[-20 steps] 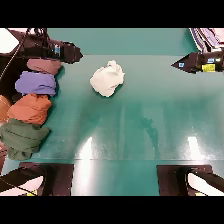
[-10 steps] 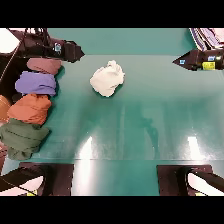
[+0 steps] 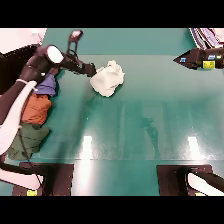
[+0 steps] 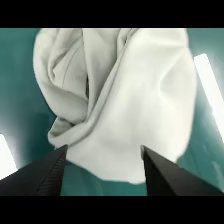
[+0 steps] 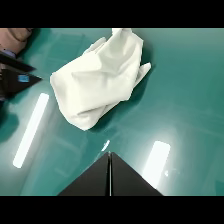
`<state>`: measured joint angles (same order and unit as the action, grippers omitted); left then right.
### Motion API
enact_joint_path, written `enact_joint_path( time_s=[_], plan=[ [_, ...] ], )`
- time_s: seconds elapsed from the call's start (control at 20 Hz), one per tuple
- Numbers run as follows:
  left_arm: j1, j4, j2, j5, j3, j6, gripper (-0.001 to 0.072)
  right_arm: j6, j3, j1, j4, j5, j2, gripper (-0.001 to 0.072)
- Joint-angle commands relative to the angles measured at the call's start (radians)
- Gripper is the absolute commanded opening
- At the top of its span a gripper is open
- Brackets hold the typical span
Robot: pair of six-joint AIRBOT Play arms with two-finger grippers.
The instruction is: Fold the shirts.
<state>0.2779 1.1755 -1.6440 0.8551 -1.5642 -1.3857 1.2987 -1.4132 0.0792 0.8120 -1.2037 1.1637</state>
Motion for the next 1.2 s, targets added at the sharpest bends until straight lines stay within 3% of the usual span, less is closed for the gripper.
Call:
enact_joint_path(
  time_s=[0.0, 0.1, 0.15, 0.2, 0.25, 0.35, 0.5, 0.7, 0.85, 1.0, 1.05, 1.1, 1.15],
  plan=[
    [0.0, -0.131, -0.126, -0.062, 0.0, 0.097, 0.0554, 0.0, 0.0, 0.0, 0.0, 0.0, 0.0, 0.0013],
    [0.0, -0.141, -0.133, -0.061, -0.005, 0.097, 0.0549, 0.0, 0.0, 0.0, 0.0, 0.0, 0.0, 0.0013],
    [-0.001, -0.137, -0.129, -0.042, -0.019, 0.096, 0.0365, 0.0, 0.0, 0.0, 0.0, 0.0, 0.0, 0.0014],
    [-0.003, -0.126, -0.122, -0.004, -0.048, 0.097, 0.0065, 0.0, 0.0, 0.0, 0.0, 0.001, 0.0, 0.0013],
    [-0.002, -0.097, -0.11, 0.033, -0.083, 0.1, 0.0024, 0.0, 0.0, 0.0, 0.0, 0.001, -0.004, 0.0013],
    [-0.002, -0.007, -0.054, 0.092, -0.177, 0.073, 0.0022, 0.0, 0.0, -0.007, 0.0, 0.017, -0.031, 0.0013],
    [-0.002, 0.098, 0.119, 0.129, -0.335, 0.05, 0.0022, 0.0, -0.023, -0.034, 0.0, 0.032, -0.095, 0.0014],
    [0.041, 0.094, 0.321, 0.246, -0.439, 0.06, 0.0022, 0.0, -0.127, -0.058, 0.005, 0.034, -0.153, 0.0014],
    [0.153, 0.098, 0.341, 0.368, -0.422, 0.059, 0.0023, 0.0, -0.199, -0.058, 0.003, 0.011, -0.162, 0.0013],
    [0.275, 0.088, 0.311, 0.371, -0.289, 0.058, 0.0026, 0.001, -0.219, -0.058, 0.0, -0.02, -0.162, 0.0013],
    [0.308, 0.064, 0.295, 0.355, -0.229, 0.058, 0.0158, 0.001, -0.219, -0.058, 0.001, -0.038, -0.162, 0.0013],
    [0.332, 0.034, 0.278, 0.341, -0.174, 0.049, 0.0478, 0.001, -0.218, -0.058, 0.001, -0.056, -0.162, 0.0013],
    [0.351, 0.01, 0.26, 0.331, -0.122, 0.026, 0.0552, 0.001, -0.218, -0.058, 0.001, -0.071, -0.162, 0.0013]
  ],
)
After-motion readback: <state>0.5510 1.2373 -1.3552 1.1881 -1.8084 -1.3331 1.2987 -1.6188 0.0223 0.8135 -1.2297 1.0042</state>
